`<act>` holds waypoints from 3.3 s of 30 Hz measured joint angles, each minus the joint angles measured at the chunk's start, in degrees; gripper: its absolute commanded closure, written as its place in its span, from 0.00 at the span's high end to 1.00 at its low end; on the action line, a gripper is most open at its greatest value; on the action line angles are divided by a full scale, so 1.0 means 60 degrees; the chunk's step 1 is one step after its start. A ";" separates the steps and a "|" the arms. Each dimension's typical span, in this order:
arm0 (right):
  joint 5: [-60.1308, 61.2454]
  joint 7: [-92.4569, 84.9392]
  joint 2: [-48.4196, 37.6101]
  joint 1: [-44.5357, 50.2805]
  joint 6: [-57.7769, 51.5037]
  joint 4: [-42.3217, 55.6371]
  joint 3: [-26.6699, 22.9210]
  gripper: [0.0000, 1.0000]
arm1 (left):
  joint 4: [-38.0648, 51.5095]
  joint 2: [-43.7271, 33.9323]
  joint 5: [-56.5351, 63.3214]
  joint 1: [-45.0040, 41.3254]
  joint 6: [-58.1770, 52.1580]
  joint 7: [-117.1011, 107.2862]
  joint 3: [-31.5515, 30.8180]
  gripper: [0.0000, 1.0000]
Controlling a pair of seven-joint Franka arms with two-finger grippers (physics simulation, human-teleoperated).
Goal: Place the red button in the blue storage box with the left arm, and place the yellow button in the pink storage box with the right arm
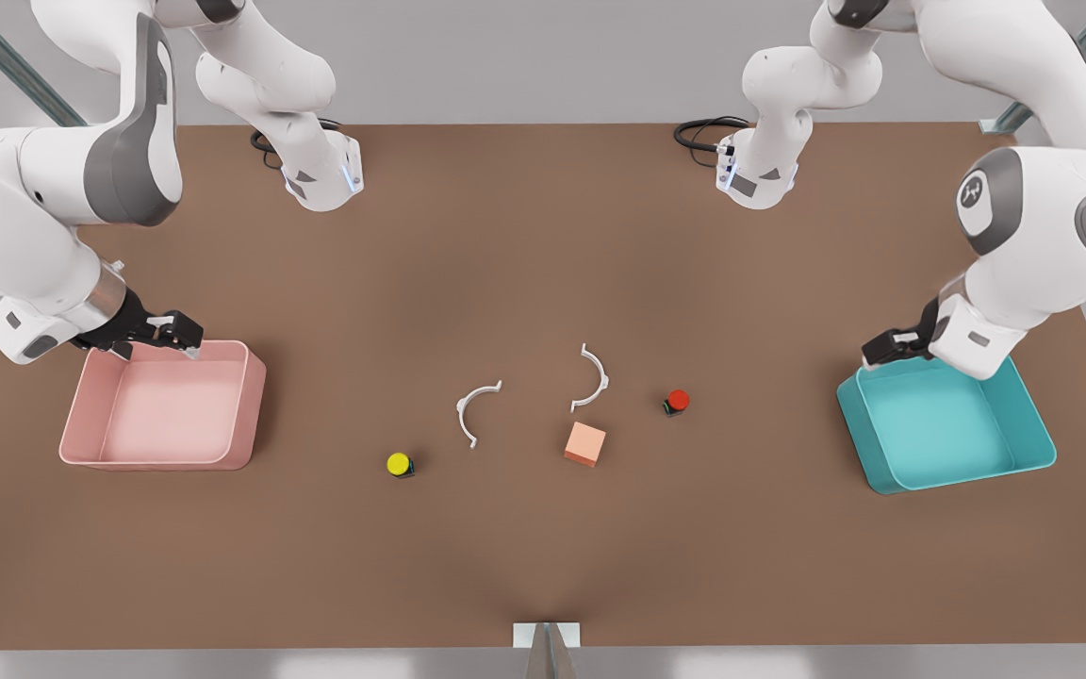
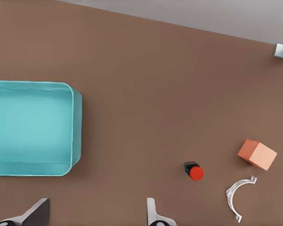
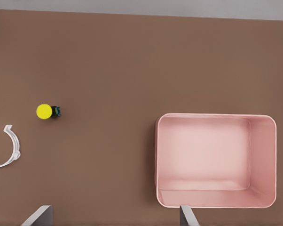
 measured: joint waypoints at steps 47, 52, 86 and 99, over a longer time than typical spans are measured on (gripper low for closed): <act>-0.1566 0.0481 0.7348 0.1742 0.4981 0.0678 0.1686 1.00 | -0.5338 0.3199 -0.0717 -0.3648 0.8477 -0.1679 -0.0032 0.55; -0.1577 0.0478 0.7338 0.1753 0.5323 0.0709 0.1797 1.00 | -0.5331 0.3098 -0.0726 -0.3648 0.8455 -0.1788 -0.0032 0.55; -0.0860 -0.1898 0.1164 -0.4942 0.6055 -0.5391 0.3068 0.57 | -0.5873 0.0965 -0.1359 0.3781 0.6604 0.3664 0.0043 0.48; -0.0466 -0.2863 0.1166 -0.0708 0.2967 0.0036 0.0688 1.00 | -0.4552 0.0045 -0.1518 0.2754 0.5489 0.6450 0.0017 1.00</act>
